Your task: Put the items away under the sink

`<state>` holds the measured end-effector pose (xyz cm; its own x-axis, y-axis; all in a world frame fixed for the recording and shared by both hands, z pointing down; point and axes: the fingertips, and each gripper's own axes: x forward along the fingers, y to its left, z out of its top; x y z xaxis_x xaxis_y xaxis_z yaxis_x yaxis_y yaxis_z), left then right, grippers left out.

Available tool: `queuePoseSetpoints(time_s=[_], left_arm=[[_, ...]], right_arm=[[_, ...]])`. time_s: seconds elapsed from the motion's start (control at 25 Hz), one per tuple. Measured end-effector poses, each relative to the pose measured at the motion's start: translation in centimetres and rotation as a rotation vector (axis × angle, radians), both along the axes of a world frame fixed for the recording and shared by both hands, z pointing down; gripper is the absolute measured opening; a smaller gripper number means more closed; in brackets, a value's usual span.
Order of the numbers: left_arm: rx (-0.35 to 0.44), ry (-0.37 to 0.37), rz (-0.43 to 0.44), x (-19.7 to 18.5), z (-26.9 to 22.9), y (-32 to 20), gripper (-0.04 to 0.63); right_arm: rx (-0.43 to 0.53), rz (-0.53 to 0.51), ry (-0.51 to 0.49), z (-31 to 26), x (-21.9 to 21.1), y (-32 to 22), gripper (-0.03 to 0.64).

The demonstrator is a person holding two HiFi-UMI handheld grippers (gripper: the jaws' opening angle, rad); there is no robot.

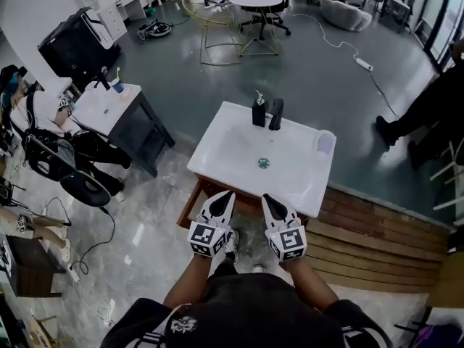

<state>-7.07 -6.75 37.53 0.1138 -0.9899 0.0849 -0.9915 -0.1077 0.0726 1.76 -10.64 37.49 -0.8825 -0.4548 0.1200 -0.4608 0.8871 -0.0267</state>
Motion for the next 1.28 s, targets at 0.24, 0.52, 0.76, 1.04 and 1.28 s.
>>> queuePoseSetpoints(time_s=[0.24,0.52,0.76,1.04,1.28], left_arm=[[0.013,0.002,0.063,-2.3,-0.6,-4.3,0.006],[0.016,0.005,0.126,-5.8,-1.1,-8.4,0.007],[0.03,0.024,0.176,-8.4,-1.6,-11.0,0.006],[0.033,0.056,0.234,-10.2,-1.4,-13.6,0.008],[0.006,0.075,0.276,-9.4,-0.5,-16.2,0.008]], right_arm=[[0.021,0.054,0.018,-1.0,-2.1,-3.5,0.025],[-0.001,0.134,0.026,-1.0,-4.6,-7.4,0.025],[0.003,0.2,0.057,-1.0,-6.0,-9.2,0.025],[-0.03,0.275,0.084,-0.4,-6.7,-10.8,0.025],[-0.028,0.337,0.116,-0.2,-5.8,-12.7,0.025]])
